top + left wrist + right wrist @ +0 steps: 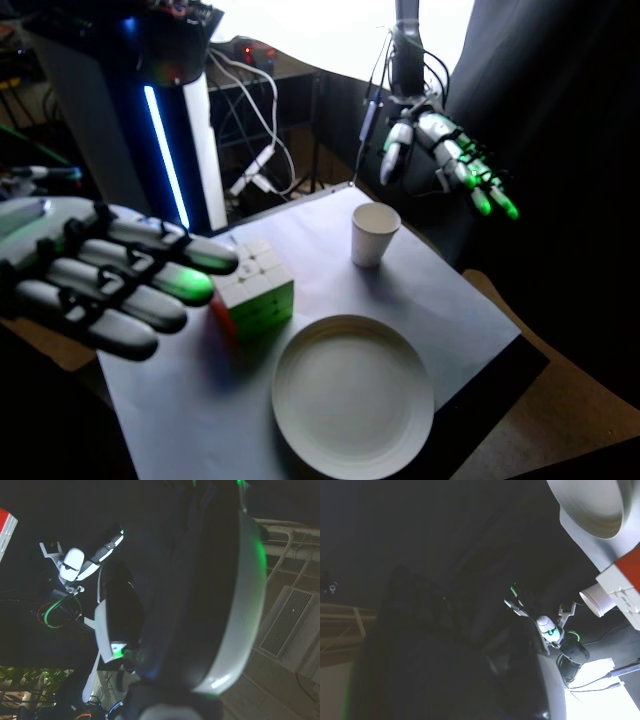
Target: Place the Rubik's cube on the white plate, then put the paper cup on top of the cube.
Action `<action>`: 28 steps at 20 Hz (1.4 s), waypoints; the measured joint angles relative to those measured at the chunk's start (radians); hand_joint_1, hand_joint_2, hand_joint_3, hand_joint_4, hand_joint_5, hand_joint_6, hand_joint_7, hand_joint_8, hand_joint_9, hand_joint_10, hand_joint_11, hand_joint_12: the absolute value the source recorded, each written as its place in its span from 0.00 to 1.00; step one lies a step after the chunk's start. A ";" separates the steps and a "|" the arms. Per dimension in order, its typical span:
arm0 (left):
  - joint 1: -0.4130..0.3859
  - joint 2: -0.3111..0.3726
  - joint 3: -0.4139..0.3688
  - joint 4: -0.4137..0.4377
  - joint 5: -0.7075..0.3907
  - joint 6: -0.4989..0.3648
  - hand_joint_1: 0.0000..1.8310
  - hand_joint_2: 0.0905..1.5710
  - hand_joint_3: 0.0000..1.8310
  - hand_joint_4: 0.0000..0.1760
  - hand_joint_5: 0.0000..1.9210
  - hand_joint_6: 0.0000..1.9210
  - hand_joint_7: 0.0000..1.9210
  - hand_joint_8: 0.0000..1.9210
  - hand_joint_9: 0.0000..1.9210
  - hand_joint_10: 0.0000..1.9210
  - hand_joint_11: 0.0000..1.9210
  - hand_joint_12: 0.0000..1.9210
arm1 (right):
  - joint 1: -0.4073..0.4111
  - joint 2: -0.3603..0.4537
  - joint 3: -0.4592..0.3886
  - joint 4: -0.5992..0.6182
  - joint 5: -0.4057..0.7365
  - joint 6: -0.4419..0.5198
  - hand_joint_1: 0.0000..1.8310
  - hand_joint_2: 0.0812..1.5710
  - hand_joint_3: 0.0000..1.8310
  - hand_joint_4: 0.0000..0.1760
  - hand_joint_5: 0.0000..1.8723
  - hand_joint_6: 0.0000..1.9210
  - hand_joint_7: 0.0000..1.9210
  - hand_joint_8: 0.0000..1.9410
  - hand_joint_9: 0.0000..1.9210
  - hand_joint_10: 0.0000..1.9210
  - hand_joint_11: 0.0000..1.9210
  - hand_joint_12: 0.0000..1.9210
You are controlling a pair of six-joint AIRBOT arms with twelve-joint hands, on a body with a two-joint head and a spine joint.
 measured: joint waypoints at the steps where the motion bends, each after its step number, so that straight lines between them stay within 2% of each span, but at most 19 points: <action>1: 0.000 0.000 0.000 -0.003 0.000 0.000 0.11 0.86 0.00 0.37 0.00 0.00 0.00 0.00 0.00 0.00 0.00 0.11 | 0.000 0.000 0.000 0.000 -0.001 0.000 0.14 0.86 0.00 0.00 0.00 0.00 0.00 0.00 0.01 0.06 0.00 0.69; 3: 0.000 -0.006 0.000 -0.013 0.000 0.000 0.13 0.86 0.00 0.36 0.00 0.00 0.00 0.00 0.00 0.00 0.00 0.06 | 0.000 0.000 0.000 0.002 -0.001 0.000 0.18 0.85 0.00 0.00 0.00 0.00 0.00 0.00 0.01 0.04 0.00 0.65; 5: 0.000 -0.010 0.001 -0.005 0.002 0.000 0.13 0.86 0.00 0.42 0.00 0.00 0.00 0.00 0.00 0.00 0.00 0.05 | -0.001 0.000 0.000 0.000 -0.001 0.000 0.17 0.83 0.00 0.05 0.00 0.00 0.00 0.00 0.00 0.04 0.00 0.72; 6: 0.000 -0.011 0.001 -0.005 0.000 0.000 0.13 0.85 0.00 0.41 0.00 0.00 0.00 0.00 0.00 0.00 0.00 0.06 | -0.003 0.000 0.000 0.001 -0.001 0.000 0.18 0.84 0.00 0.00 0.00 0.00 0.00 0.00 0.00 0.04 0.00 0.75; 8: 0.000 -0.011 0.002 -0.006 0.000 0.000 0.12 0.85 0.00 0.39 0.00 0.00 0.00 0.00 0.00 0.00 0.00 0.11 | -0.011 0.000 0.000 -0.005 0.000 0.004 0.18 0.81 0.00 0.00 0.00 0.00 0.00 0.00 0.00 0.06 0.00 0.65; 9: 0.000 -0.011 0.002 -0.011 -0.001 0.000 0.11 0.85 0.00 0.50 0.00 0.00 0.00 0.00 0.00 0.00 0.00 0.07 | -0.012 0.000 0.000 -0.016 -0.003 0.049 0.17 0.77 0.00 0.21 0.00 0.00 0.00 0.00 0.00 0.05 0.00 0.62; 11: 0.000 -0.010 0.002 -0.014 -0.001 0.000 0.11 0.85 0.00 0.52 0.00 0.00 0.00 0.00 0.00 0.00 0.00 0.07 | -0.026 0.002 0.000 -0.061 0.005 0.127 0.19 0.74 0.00 0.00 0.00 0.00 0.00 0.00 0.00 0.05 0.00 0.52; 12: 0.000 -0.011 0.002 -0.021 0.000 0.000 0.12 0.85 0.00 0.41 0.00 0.00 0.00 0.00 0.00 0.00 0.00 0.09 | -0.039 0.001 0.000 -0.096 0.003 0.168 0.23 0.72 0.00 0.00 0.00 0.00 0.00 0.00 0.01 0.03 0.00 0.42; 13: 0.000 -0.010 0.004 -0.021 -0.001 0.000 0.11 0.85 0.00 0.42 0.00 0.00 0.00 0.00 0.00 0.00 0.00 0.10 | -0.052 0.001 0.000 -0.117 0.005 0.198 0.23 0.70 0.00 0.00 0.00 0.00 0.00 0.00 0.01 0.03 0.00 0.44; 14: 0.000 -0.010 0.005 -0.031 -0.002 0.000 0.12 0.84 0.00 0.50 0.00 0.00 0.00 0.00 0.00 0.00 0.00 0.09 | -0.063 0.001 -0.008 -0.141 -0.002 0.201 0.20 0.66 0.00 0.02 0.00 0.00 0.00 0.00 0.05 0.05 0.00 0.54; 16: 0.000 -0.011 0.010 -0.033 0.000 0.000 0.13 0.84 0.00 0.57 0.00 0.00 0.00 0.00 0.00 0.00 0.00 0.05 | -0.076 0.002 -0.032 -0.161 -0.003 0.215 0.21 0.68 0.00 0.00 0.00 0.00 0.00 0.00 0.06 0.05 0.00 0.59; 17: 0.000 -0.010 0.010 -0.033 0.001 0.000 0.13 0.85 0.00 0.39 0.00 0.00 0.00 0.00 0.00 0.00 0.00 0.07 | -0.095 0.002 -0.034 -0.208 0.005 0.271 0.27 0.68 0.00 0.01 0.00 0.00 0.00 0.00 0.03 0.05 0.00 0.71; 18: 0.000 -0.011 0.010 -0.029 0.002 0.000 0.13 0.85 0.00 0.38 0.00 0.00 0.00 0.00 0.00 0.00 0.00 0.07 | -0.116 -0.001 -0.034 -0.251 0.008 0.325 0.28 0.66 0.00 0.11 0.00 0.00 0.00 0.00 0.02 0.05 0.00 0.73; 19: 0.000 -0.011 0.010 -0.029 0.003 0.000 0.14 0.85 0.00 0.44 0.00 0.00 0.00 0.00 0.00 0.00 0.00 0.07 | -0.127 -0.005 -0.034 -0.263 0.005 0.337 0.29 0.66 0.00 0.00 0.00 0.00 0.00 0.00 0.03 0.05 0.00 0.71; 20: 0.000 -0.011 0.010 -0.032 0.005 0.000 0.14 0.84 0.00 0.52 0.01 0.00 0.00 0.00 0.00 0.00 0.00 0.08 | -0.146 -0.014 -0.034 -0.260 -0.001 0.341 0.29 0.67 0.00 0.00 0.00 0.00 0.00 0.00 0.02 0.05 0.00 0.66; 23: 0.000 -0.011 0.010 -0.032 0.005 0.000 0.14 0.85 0.00 0.35 0.01 0.00 0.00 0.00 0.00 0.00 0.00 0.12 | -0.148 -0.061 -0.014 -0.241 -0.028 0.344 0.35 0.63 0.00 0.00 0.00 0.00 0.00 0.00 0.02 0.03 0.00 0.48; 24: 0.000 -0.011 0.010 -0.033 0.006 0.000 0.13 0.85 0.00 0.34 0.01 0.00 0.00 0.00 0.00 0.00 0.00 0.12 | -0.148 -0.085 0.002 -0.245 -0.043 0.345 0.36 0.63 0.00 0.00 0.00 0.00 0.00 0.00 0.01 0.02 0.00 0.36; 26: 0.000 -0.013 0.010 -0.039 0.006 0.000 0.14 0.85 0.00 0.37 0.01 0.00 0.00 0.00 0.00 0.00 0.00 0.07 | -0.135 -0.126 0.026 -0.240 -0.109 0.346 0.37 0.62 0.00 0.00 0.00 0.00 0.00 0.00 0.00 0.00 0.00 0.16; 28: 0.000 -0.013 0.010 -0.039 0.006 0.000 0.13 0.85 0.00 0.42 0.01 0.00 0.00 0.00 0.00 0.00 0.00 0.07 | -0.108 -0.161 0.052 -0.242 -0.156 0.346 0.38 0.62 0.00 0.00 0.00 0.00 0.00 0.00 0.00 0.00 0.00 0.16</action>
